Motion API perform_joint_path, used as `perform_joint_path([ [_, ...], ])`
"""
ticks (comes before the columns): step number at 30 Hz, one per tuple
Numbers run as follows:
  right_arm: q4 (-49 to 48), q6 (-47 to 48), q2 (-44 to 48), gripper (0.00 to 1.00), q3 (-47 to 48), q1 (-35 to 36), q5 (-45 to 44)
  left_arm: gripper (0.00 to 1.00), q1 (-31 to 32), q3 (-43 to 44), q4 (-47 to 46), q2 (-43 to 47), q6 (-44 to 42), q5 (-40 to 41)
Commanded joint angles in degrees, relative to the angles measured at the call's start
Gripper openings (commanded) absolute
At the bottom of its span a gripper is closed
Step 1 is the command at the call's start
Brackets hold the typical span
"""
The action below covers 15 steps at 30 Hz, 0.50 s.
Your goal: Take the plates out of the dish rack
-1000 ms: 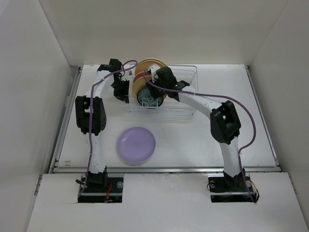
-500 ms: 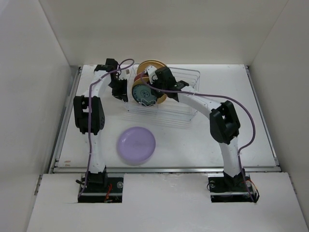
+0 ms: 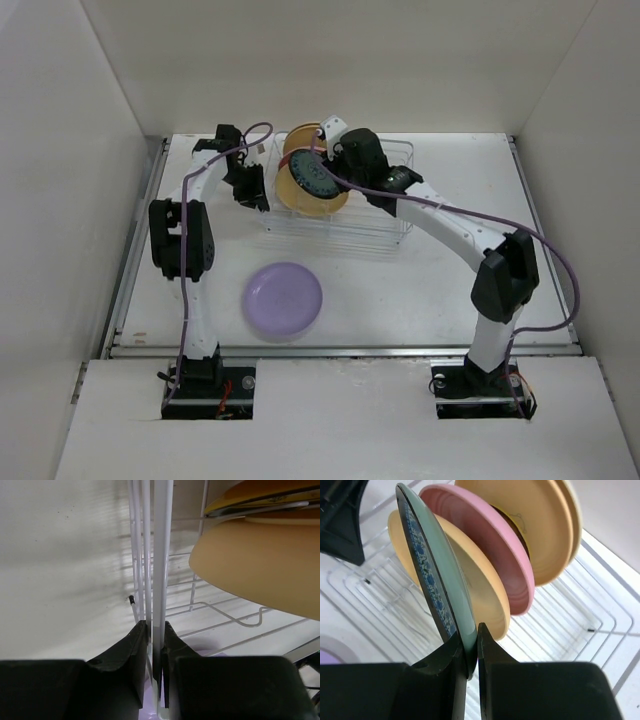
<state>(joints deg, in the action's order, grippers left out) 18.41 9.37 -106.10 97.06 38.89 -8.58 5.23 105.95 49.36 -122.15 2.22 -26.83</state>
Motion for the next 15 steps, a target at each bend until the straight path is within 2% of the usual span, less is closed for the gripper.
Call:
perform_joint_path([
  [1,-2.07,-4.34,5.63,0.0,-0.73,0.3,-2.41,0.0,-0.05,-4.25,-1.46,3.14,11.22,-7.36],
  [5,6.35,-10.41,10.82,0.0,-1.42,-0.3,4.6,0.0,-0.05,-9.53,-4.27,7.08,16.23,-6.74],
  [7,12.06,-13.39,15.3,0.0,-9.03,-1.45,16.96,0.0,-0.05,-11.21,-6.29,8.41,17.38,-5.87],
  [8,12.08,-14.89,17.23,0.0,-9.08,-1.45,17.02,0.0,-0.05,-11.9,-6.99,8.42,17.38,-5.34],
  [10,12.61,-18.31,24.06,0.0,-19.85,-2.77,25.25,0.0,-0.05,-10.6,-7.0,8.42,16.86,-4.82],
  [12,10.6,-24.9,28.74,0.0,-28.46,-3.82,27.56,0.0,-0.05,-8.67,-5.86,6.23,14.75,-4.28],
  [13,8.68,-27.1,32.68,0.0,-36.51,-5.04,28.09,0.0,-0.05,-6.39,-4.38,5.61,13.7,-4.28],
  [15,8.13,-31.59,34.64,0.0,-42.27,-6.28,28.09,0.1,-0.05,-4.18,-2.79,4.38,11.33,-3.24],
])
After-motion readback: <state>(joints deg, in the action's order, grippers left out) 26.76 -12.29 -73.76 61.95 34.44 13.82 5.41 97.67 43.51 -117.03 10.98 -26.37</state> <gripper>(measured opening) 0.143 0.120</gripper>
